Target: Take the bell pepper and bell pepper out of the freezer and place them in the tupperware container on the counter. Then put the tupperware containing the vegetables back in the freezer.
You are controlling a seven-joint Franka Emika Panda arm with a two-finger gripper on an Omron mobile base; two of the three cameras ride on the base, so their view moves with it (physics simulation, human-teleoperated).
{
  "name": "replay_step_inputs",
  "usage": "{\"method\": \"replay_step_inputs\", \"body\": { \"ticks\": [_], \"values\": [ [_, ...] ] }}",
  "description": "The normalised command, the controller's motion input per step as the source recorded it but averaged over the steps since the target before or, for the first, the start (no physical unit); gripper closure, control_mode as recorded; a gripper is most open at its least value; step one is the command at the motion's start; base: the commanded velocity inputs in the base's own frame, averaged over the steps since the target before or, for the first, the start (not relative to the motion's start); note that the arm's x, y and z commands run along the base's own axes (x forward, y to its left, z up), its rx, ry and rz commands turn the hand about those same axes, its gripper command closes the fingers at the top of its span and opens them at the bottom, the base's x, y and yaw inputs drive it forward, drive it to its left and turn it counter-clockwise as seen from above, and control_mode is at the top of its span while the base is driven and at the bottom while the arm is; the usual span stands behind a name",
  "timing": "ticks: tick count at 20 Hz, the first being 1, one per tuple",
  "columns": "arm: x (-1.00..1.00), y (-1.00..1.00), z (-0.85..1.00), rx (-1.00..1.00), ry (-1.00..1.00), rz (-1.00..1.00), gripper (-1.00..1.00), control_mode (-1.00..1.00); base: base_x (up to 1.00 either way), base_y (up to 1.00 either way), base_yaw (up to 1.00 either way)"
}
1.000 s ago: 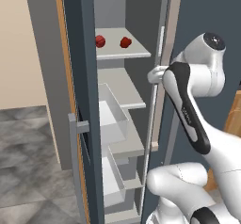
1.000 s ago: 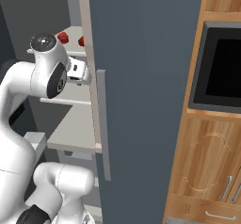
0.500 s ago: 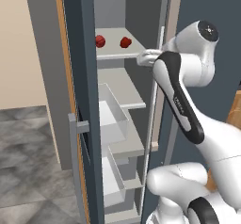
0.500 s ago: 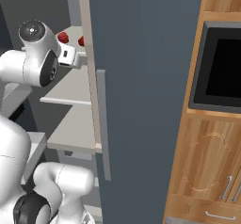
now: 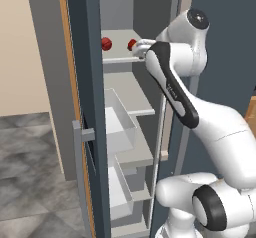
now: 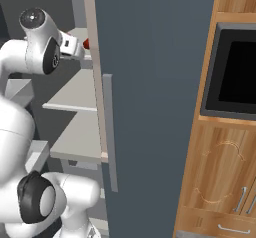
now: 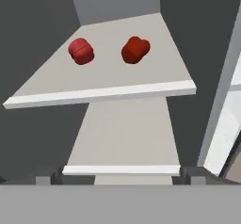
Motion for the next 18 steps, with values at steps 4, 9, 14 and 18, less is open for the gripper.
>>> {"method": "replay_step_inputs", "body": {
  "ticks": [4,9,14,18],
  "values": [
    [0.47,0.11,0.18,0.0,0.0,-0.06,-1.0,-1.0,0.0,0.0,0.0],
    [0.55,0.03,0.14,0.0,0.0,-0.07,-1.0,-1.0,0.0,0.0,0.0],
    [0.56,0.0,0.02,0.0,0.0,-0.07,-1.0,-1.0,0.0,0.0,0.0],
    [0.47,0.02,0.0,-0.04,0.0,-0.08,-1.0,-1.0,0.0,0.0,0.0]
  ]
}}
